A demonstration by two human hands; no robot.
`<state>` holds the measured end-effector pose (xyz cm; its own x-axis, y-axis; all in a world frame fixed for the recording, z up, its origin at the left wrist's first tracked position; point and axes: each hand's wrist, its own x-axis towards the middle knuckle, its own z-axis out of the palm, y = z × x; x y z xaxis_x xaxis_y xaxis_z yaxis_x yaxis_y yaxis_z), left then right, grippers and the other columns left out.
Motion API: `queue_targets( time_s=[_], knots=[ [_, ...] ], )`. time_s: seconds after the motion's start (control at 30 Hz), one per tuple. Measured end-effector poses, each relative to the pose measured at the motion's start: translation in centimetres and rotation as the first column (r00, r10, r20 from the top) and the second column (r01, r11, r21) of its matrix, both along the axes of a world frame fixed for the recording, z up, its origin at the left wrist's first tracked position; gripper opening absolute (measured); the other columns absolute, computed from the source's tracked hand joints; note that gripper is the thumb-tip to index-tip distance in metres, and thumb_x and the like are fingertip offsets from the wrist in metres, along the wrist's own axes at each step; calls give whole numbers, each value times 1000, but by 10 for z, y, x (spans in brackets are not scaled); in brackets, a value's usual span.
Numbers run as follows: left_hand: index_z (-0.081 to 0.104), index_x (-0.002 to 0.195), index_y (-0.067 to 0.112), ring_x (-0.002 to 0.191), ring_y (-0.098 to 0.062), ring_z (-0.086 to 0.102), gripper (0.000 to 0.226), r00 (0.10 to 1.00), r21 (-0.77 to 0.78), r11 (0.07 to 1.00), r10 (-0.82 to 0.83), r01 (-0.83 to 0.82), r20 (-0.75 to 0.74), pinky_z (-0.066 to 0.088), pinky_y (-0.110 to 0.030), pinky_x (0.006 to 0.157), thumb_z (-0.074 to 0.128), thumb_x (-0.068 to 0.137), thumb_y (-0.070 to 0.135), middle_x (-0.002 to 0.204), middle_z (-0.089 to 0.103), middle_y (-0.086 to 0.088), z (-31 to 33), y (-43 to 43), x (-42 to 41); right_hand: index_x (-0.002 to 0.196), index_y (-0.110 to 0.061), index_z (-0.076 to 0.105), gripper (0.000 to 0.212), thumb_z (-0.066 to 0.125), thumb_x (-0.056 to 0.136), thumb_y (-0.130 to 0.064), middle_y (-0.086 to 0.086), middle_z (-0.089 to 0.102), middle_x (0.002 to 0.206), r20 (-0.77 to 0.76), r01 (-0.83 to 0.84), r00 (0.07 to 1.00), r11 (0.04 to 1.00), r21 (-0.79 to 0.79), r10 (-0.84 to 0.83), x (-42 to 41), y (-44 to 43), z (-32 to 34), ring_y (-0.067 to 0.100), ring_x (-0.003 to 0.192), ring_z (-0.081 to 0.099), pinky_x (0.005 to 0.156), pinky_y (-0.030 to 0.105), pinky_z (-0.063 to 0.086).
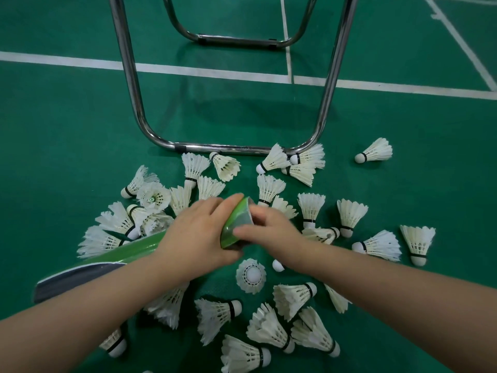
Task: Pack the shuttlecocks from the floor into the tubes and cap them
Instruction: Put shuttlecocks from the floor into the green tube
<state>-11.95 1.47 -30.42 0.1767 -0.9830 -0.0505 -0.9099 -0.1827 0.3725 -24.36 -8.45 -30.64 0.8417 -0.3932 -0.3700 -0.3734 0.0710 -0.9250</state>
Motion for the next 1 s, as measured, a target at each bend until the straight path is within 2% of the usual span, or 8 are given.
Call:
queue_targets(
  time_s=[0.1,0.2,0.37,0.5,0.57,0.77,0.87,1.0],
  knots=[
    [18,144,31,101,-6,40,94,997,15,997,79,-79,-13,37,-25,93,68,69,56,123,46,7,2,-10,7,80,-18,63,16,51,83,-27,-14,64,71,128,204,974,968,-144,-187,-10,-18,1,3,73,59,74,19,51],
    [15,144,32,108,-10,43,96,993,43,992,118,-117,-12,38,-27,95,69,69,57,126,45,7,-1,-9,10,91,-16,63,18,48,93,-26,0,65,85,45,348,935,892,-288,-351,-22,-49,-11,12,83,59,83,34,50],
    [17,145,29,111,-15,45,96,991,59,990,131,-131,8,37,-28,92,69,69,56,126,47,3,-6,-2,7,130,-18,44,42,49,93,-39,-1,54,118,-371,135,862,862,-488,-345,-41,-81,-54,16,102,53,83,32,44],
    [14,146,29,112,-15,44,97,994,87,990,110,-111,12,37,-28,95,68,70,57,127,46,4,-10,-2,2,137,-16,39,55,53,90,-41,3,50,130,-476,28,828,870,-493,-297,-48,-84,-78,17,112,51,88,29,41],
    [12,146,30,112,-13,44,98,995,93,990,100,-102,24,38,-28,95,66,70,60,127,46,5,-14,-5,0,134,-17,44,49,54,91,-37,1,54,125,-467,-7,842,860,-511,-271,-47,-84,-80,16,110,53,86,26,40],
    [12,145,31,111,-13,44,98,995,85,991,100,-100,0,39,-28,94,67,69,59,126,46,5,-18,-11,-4,98,-19,62,16,50,94,-30,-4,57,89,-463,-11,844,855,-518,-270,-38,-86,-75,12,72,50,64,26,37],
    [10,145,32,113,-12,43,98,996,95,991,93,-93,2,39,-29,97,66,69,60,127,45,6,-17,-10,-3,76,-22,57,19,51,93,-27,-3,52,70,-353,219,858,888,-404,-372,-36,-86,-67,14,63,47,61,28,38],
    [8,145,33,113,-12,43,99,996,96,991,95,-94,-2,39,-30,98,66,69,60,128,45,7,-16,-9,-4,67,-20,58,23,54,89,-19,2,54,71,-172,524,817,833,-175,-550,-38,-74,-40,21,76,51,80,41,47]
  ],
)
